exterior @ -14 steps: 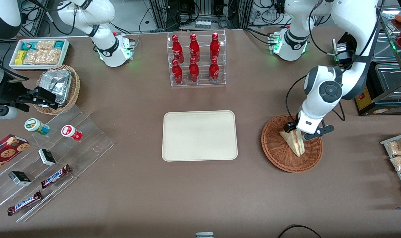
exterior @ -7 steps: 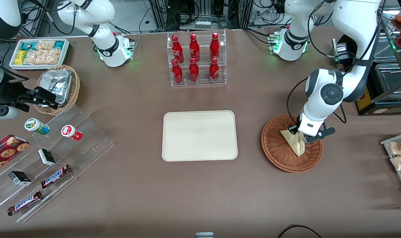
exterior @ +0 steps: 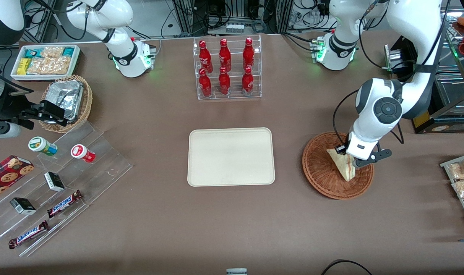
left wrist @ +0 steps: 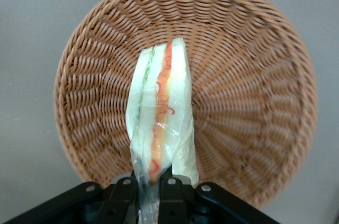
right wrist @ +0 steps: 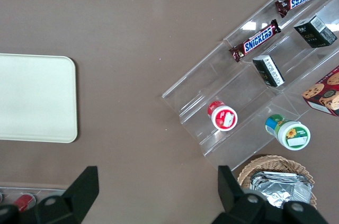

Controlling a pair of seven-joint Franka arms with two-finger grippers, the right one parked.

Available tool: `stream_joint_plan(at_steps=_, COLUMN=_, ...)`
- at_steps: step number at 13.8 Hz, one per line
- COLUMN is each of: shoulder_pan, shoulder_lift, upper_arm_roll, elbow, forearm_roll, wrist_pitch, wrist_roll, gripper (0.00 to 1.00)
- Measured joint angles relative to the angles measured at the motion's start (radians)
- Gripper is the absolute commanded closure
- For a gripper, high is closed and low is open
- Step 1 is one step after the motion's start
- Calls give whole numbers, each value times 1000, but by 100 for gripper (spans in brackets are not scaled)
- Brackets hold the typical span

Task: Place sandwich from basket to tray
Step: 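Lift the sandwich and carry it with the left gripper over the cream tray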

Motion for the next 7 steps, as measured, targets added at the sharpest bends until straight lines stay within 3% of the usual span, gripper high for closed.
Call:
stream_joint_plan(at_steps=3, shoulder_pan=-1, shoulder_lift=-24, upper_arm_roll=-58, elbow=110, forearm_roll=0, wrist_pitch=-178, wrist_roll=52, gripper=100)
stream_joint_plan(at_steps=7, shoulder_pan=-3, shoulder_lift=-27, upper_arm_roll=-164, elbow=157, forearm_roll=0, wrist_pitch=-211, wrist_roll=116, gripper=100)
